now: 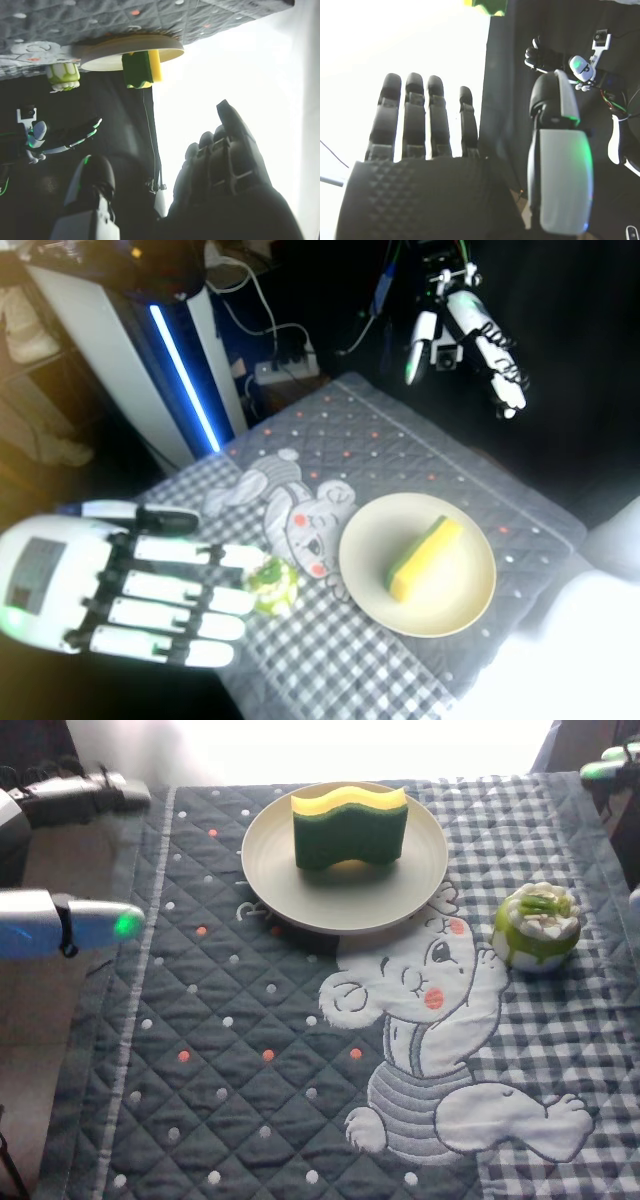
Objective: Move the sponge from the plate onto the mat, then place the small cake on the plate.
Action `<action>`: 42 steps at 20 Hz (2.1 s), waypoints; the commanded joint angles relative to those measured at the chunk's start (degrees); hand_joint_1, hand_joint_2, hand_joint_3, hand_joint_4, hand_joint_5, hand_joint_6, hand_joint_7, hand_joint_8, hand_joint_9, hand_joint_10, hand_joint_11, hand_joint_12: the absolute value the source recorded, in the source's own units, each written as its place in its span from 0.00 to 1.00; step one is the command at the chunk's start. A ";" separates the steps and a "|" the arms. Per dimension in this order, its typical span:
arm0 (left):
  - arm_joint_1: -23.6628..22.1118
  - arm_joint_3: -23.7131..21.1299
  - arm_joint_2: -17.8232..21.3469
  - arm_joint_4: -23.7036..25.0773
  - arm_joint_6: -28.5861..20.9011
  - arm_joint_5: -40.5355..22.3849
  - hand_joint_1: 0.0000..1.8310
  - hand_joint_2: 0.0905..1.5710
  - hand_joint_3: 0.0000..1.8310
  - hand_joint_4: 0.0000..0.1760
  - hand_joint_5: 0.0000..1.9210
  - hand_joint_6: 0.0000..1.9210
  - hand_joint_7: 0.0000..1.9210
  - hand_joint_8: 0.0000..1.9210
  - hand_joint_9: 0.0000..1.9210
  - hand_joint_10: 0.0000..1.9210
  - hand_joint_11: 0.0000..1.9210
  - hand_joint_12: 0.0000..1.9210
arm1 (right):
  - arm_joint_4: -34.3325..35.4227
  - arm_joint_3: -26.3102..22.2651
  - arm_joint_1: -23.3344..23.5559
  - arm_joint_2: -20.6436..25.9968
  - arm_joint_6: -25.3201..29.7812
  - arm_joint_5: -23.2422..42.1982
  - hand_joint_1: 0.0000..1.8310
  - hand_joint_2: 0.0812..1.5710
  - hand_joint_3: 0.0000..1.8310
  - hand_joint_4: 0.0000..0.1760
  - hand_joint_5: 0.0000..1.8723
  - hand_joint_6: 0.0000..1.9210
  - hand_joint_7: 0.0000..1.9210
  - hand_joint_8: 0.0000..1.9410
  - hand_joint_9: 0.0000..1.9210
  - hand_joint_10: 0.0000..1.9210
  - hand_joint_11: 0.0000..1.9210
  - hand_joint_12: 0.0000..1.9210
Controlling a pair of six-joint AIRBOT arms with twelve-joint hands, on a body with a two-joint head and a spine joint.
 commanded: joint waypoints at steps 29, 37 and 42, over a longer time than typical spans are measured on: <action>-36.18 37.23 -39.46 27.55 -1.49 38.67 0.50 0.59 0.00 0.15 0.36 0.00 0.38 0.00 0.39 0.01 0.19 0.42 | -3.25 3.18 0.57 -2.84 1.93 6.44 0.34 0.69 0.00 0.79 0.24 0.00 0.17 0.00 0.16 0.00 0.16 0.04; -35.37 39.66 -41.35 29.44 -1.50 41.92 0.68 0.72 0.00 0.00 0.53 0.32 0.44 0.76 0.46 0.56 0.31 0.81 | -3.50 3.34 0.57 -3.15 2.19 6.44 0.34 0.70 0.00 0.74 0.26 0.00 0.17 0.00 0.17 0.00 0.17 0.03; -36.15 35.55 -38.24 27.61 -1.58 36.07 0.69 0.68 0.00 0.00 0.61 0.23 0.47 0.67 0.47 0.57 0.38 0.75 | -3.61 3.34 0.57 -3.20 2.75 6.44 0.35 0.70 0.00 0.65 0.27 0.00 0.19 0.00 0.17 0.00 0.16 0.02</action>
